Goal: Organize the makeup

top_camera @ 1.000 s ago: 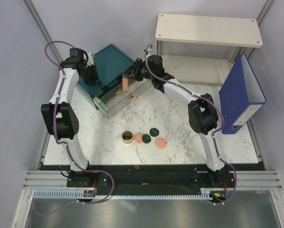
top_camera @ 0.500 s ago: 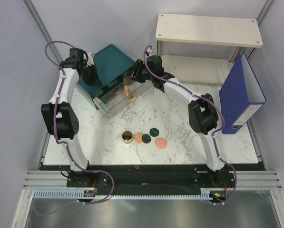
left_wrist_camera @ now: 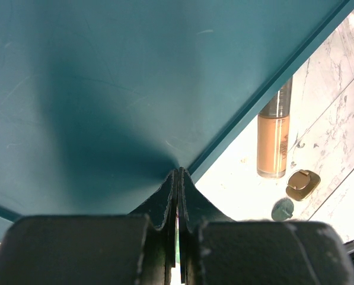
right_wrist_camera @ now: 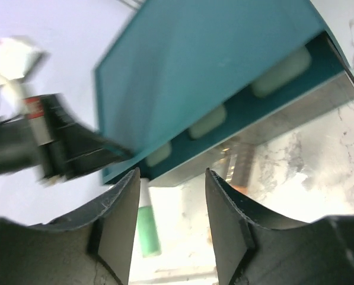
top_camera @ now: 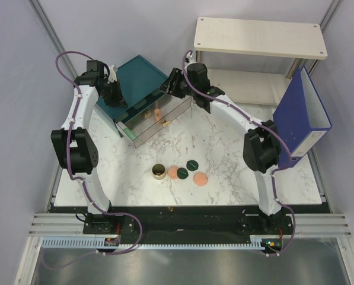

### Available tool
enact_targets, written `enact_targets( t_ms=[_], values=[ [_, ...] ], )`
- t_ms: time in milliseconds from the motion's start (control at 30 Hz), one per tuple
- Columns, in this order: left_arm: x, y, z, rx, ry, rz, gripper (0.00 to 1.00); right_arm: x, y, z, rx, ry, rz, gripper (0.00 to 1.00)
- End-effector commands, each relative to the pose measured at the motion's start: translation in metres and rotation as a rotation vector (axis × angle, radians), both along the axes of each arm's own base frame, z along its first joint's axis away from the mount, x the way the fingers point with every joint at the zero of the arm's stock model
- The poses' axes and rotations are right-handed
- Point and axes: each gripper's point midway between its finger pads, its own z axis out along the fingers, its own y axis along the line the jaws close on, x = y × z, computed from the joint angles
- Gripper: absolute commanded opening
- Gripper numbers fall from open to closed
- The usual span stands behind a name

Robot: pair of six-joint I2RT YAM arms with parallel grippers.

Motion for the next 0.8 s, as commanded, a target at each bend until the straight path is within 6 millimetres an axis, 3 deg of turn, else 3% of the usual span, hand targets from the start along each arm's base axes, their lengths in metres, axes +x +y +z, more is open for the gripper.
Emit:
enact_targets(
  t_ms=[0, 33, 67, 100, 167, 200, 267, 333, 433, 567, 767],
  values=[
    [-0.044, 0.003, -0.058, 0.047, 0.268, -0.028, 0.02, -0.035, -0.025, 0.077, 0.045, -0.127, 0.038, 0.54],
    [-0.045, 0.003, -0.059, 0.048, 0.271, -0.029, 0.02, -0.042, -0.027, 0.075, 0.044, -0.119, 0.055, 0.54],
    [-0.045, 0.004, -0.059, 0.050, 0.271, -0.027, 0.02, -0.052, -0.034, 0.085, 0.052, -0.130, 0.058, 0.54],
    [-0.045, 0.003, -0.059, 0.048, 0.273, -0.029, 0.02, -0.060, -0.039, 0.064, 0.027, -0.090, 0.059, 0.54],
    [-0.045, 0.004, -0.059, 0.052, 0.273, -0.029, 0.02, -0.075, -0.046, 0.064, 0.013, -0.093, 0.074, 0.55],
    [-0.046, 0.004, -0.060, 0.052, 0.277, -0.030, 0.02, -0.083, -0.051, 0.044, -0.020, -0.061, 0.078, 0.55],
    [-0.047, 0.004, -0.061, 0.051, 0.280, -0.030, 0.02, -0.095, -0.062, 0.032, -0.087, -0.062, 0.090, 0.56],
    [-0.048, 0.004, -0.062, 0.050, 0.285, -0.029, 0.02, -0.107, -0.073, -0.001, -0.175, -0.004, 0.103, 0.57],
    [-0.049, 0.003, -0.064, 0.049, 0.290, -0.029, 0.02, -0.120, -0.087, -0.033, -0.300, 0.027, 0.134, 0.61],
    [-0.050, 0.006, -0.065, 0.058, 0.294, -0.022, 0.02, -0.126, -0.083, -0.067, -0.398, 0.071, 0.180, 0.67],
    [-0.053, 0.010, -0.061, 0.076, 0.289, 0.000, 0.02, -0.118, -0.060, -0.090, -0.456, 0.069, 0.204, 0.76]
  ],
)
